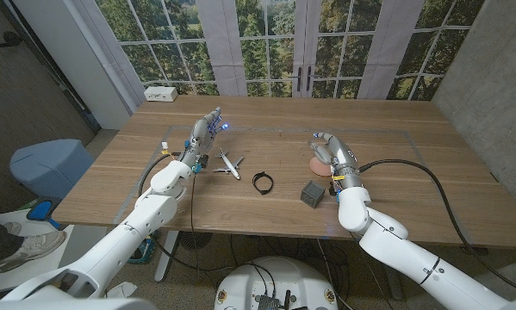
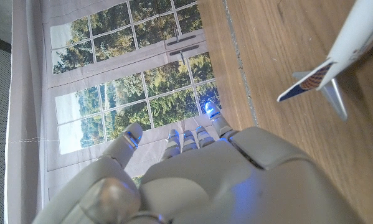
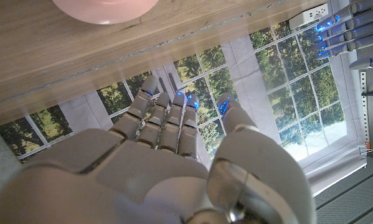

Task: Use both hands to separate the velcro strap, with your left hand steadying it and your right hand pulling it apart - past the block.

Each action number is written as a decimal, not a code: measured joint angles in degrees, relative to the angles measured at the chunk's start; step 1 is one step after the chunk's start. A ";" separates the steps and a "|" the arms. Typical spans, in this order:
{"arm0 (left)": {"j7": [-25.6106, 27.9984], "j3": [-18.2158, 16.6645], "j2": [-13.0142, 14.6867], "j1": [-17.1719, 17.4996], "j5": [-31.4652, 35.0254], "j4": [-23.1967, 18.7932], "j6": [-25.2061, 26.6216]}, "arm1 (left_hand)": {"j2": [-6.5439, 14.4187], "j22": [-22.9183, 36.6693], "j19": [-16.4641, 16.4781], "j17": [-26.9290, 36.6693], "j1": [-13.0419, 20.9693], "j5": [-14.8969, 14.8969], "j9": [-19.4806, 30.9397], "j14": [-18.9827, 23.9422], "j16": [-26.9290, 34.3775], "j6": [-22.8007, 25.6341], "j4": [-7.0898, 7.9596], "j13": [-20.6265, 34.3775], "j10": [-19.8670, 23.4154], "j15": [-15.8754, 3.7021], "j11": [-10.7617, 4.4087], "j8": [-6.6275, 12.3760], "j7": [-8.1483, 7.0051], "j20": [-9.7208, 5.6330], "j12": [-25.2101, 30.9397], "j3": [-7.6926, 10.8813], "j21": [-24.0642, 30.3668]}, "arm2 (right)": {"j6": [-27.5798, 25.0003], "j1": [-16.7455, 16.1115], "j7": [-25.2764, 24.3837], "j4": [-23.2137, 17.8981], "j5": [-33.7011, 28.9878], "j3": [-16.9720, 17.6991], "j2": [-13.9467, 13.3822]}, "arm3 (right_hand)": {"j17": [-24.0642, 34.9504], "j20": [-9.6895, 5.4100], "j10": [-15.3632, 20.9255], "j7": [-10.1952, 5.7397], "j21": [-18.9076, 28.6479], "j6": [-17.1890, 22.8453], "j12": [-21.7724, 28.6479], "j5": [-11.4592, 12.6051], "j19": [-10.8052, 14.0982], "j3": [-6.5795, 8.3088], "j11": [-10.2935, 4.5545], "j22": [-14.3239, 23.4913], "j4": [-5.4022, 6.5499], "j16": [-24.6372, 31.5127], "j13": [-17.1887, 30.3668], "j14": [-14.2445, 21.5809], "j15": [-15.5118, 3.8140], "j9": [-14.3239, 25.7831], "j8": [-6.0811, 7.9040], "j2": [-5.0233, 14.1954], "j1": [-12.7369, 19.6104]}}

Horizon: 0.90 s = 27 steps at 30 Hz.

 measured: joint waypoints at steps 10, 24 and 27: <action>-0.05 -0.20 0.23 0.72 -0.09 -0.59 -0.61 | 0.00 0.00 0.00 0.00 0.00 0.00 0.00 0.00 0.00 0.00 0.00 0.00 0.00 0.00 0.00 0.00 0.00 0.00 0.00 0.00 -0.45 | -2.22 -0.26 0.20 -1.23 -3.70 -1.85 0.02 | 0.28 0.19 0.00 -0.01 -0.24 0.40 0.00 0.00 0.18 -0.22 0.00 0.00 -0.22 0.21 0.32 0.20 -0.20 0.00 0.09 -0.19 1.40; -0.97 -0.38 0.38 1.19 -0.51 -0.64 -1.32 | 0.00 0.00 0.00 0.00 0.00 0.00 0.00 0.00 0.00 0.00 0.00 0.00 0.00 0.00 0.00 0.00 0.00 0.00 0.00 0.00 -0.87 | -5.07 -0.44 1.98 -2.96 -7.86 -4.18 -0.24 | 0.79 -0.14 -0.01 -0.21 -0.23 0.60 0.45 0.00 0.50 -0.87 0.00 0.00 0.43 0.65 0.79 0.19 -0.20 -0.01 0.09 -0.64 1.85; -1.14 -0.44 0.43 1.33 -0.64 -0.64 -1.49 | 0.00 0.00 0.22 0.00 0.00 0.00 0.00 0.00 0.00 0.00 0.01 0.00 0.00 0.00 0.00 0.00 0.00 0.22 0.00 0.00 -0.87 | -5.91 -0.41 2.49 -3.19 -9.00 -4.75 -0.19 | 0.80 -0.14 -0.01 -0.21 -0.23 0.60 0.45 -0.01 0.50 -1.11 0.00 0.00 0.34 0.65 1.06 0.19 -0.20 -0.01 0.09 -0.97 2.19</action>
